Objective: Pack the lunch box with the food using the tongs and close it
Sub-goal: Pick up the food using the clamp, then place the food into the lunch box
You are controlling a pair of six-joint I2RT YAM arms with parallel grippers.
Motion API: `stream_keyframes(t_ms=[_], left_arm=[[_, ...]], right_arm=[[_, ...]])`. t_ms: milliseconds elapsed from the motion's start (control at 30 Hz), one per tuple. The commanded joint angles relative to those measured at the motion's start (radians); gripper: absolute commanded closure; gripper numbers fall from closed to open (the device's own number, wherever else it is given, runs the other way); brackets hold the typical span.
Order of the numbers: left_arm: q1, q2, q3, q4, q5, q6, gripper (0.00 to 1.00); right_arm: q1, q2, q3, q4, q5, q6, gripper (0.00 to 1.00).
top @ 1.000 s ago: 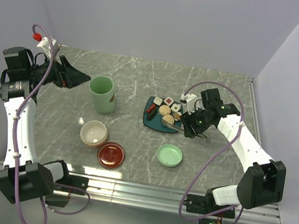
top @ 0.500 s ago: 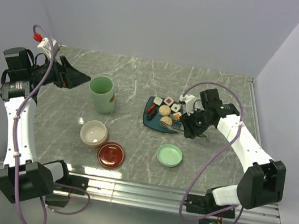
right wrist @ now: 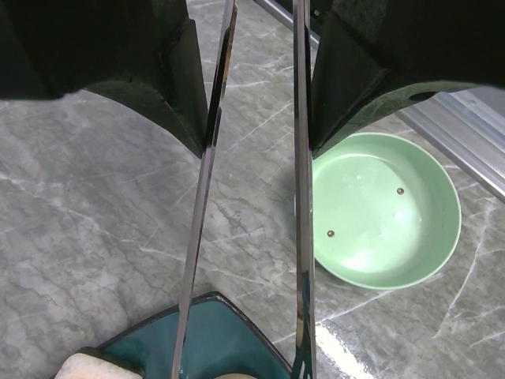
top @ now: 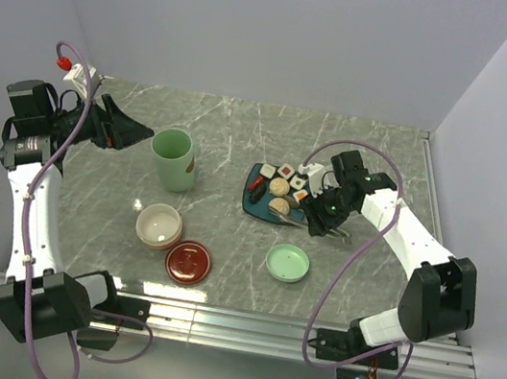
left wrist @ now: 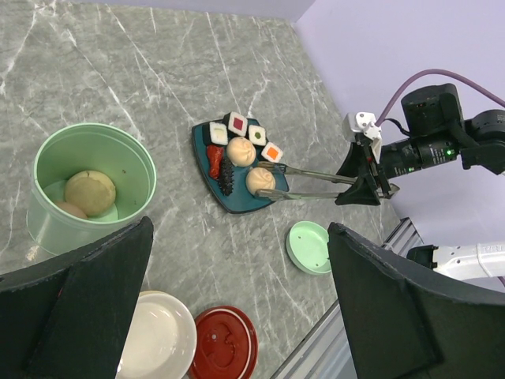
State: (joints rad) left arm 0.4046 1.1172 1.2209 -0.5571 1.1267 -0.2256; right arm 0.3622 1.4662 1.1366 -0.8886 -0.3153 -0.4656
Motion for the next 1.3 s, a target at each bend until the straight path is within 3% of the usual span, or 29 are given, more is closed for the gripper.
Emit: stream_keyframes(t_ms=[0,233,500,767,1000,1267], left_arm=[[0.003,0.0,0.003,0.026,-0.002,0.014,0.02],[0.005,0.001,0.003,0.033,-0.001,0.012,0.02],[0.003,0.01,0.034,0.014,0.004,0.034,0.01],[0.003,0.036,0.022,0.037,0.062,-0.039,0.01],[0.003,0.041,0.049,0.063,-0.092,-0.138,0.01],[0.003,0.05,0.069,-0.009,-0.048,-0.038,0.01]], right_arm=[[0.007,-0.006,0.017,0.014,-0.018,-0.002,0.44],[0.006,-0.033,0.071,-0.044,-0.06,0.016,0.53],[0.012,-0.061,0.267,-0.131,-0.168,0.07,0.53],[0.124,0.08,0.584,-0.07,-0.252,0.165,0.53],[0.267,0.279,0.824,0.002,-0.214,0.22,0.53],[0.343,0.447,1.003,0.062,-0.199,0.269,0.53]])
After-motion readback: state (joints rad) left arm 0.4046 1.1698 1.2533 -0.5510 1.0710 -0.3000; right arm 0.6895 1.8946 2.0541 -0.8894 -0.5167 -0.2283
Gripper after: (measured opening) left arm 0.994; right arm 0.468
